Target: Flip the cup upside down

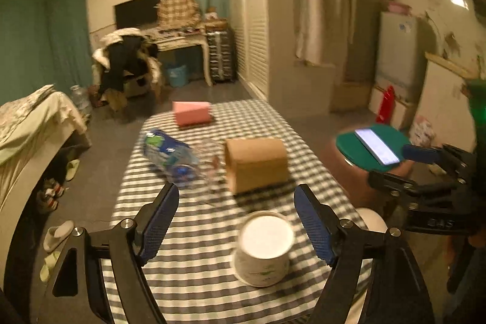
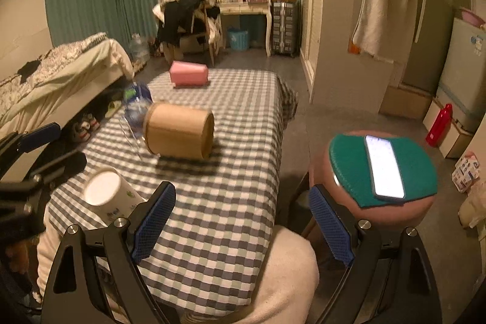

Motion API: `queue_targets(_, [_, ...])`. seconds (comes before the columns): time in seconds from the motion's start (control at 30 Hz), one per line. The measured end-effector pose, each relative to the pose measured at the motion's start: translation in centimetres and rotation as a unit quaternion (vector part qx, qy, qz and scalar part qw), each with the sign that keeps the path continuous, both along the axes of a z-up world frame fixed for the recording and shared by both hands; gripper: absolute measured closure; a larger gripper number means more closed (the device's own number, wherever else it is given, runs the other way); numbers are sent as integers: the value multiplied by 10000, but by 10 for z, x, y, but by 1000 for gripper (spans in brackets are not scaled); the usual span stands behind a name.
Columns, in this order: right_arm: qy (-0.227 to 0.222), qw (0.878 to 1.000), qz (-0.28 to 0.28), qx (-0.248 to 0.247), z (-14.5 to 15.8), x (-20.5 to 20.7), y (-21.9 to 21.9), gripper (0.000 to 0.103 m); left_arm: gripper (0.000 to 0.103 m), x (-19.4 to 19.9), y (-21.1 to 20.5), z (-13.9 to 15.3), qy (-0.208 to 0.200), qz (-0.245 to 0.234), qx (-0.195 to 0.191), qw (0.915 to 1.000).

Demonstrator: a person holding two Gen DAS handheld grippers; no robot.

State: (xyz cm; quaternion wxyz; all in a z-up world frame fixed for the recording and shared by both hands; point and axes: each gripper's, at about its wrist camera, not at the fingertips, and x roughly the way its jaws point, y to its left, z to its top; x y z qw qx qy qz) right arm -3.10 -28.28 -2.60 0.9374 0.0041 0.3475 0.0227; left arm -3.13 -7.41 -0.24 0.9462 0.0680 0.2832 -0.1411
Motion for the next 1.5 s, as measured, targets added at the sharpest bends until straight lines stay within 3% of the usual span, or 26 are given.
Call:
queue_targets(0.2, [-570,9984,18,-50,21,-27,19,13,15,-15,38,5,-127,622,-193,9978])
queue_targets(0.4, [-643,9977,172,-120,18,-46,45,13,15,-33,60,-1,-166,931,-165,9954])
queue_targets(0.5, [-631,9977,226,-130,13,-54,57,9,2,-46,67,-5,-273,1040,-241,9939])
queue_targets(0.63, [-672,9974,232,-124,5,-64,70,0,1,-57,73,-11,-313,1110,-328,9928])
queue_targets(0.9, [-602,9979,144,-214,-8,-70,80,0,0,-69,72,-20,-351,1260,-283,9910])
queue_targets(1.5, [-703,9972,-4,-259,-2,-75,77,0,0,-73,77,-21,-328,1459,-305,9883])
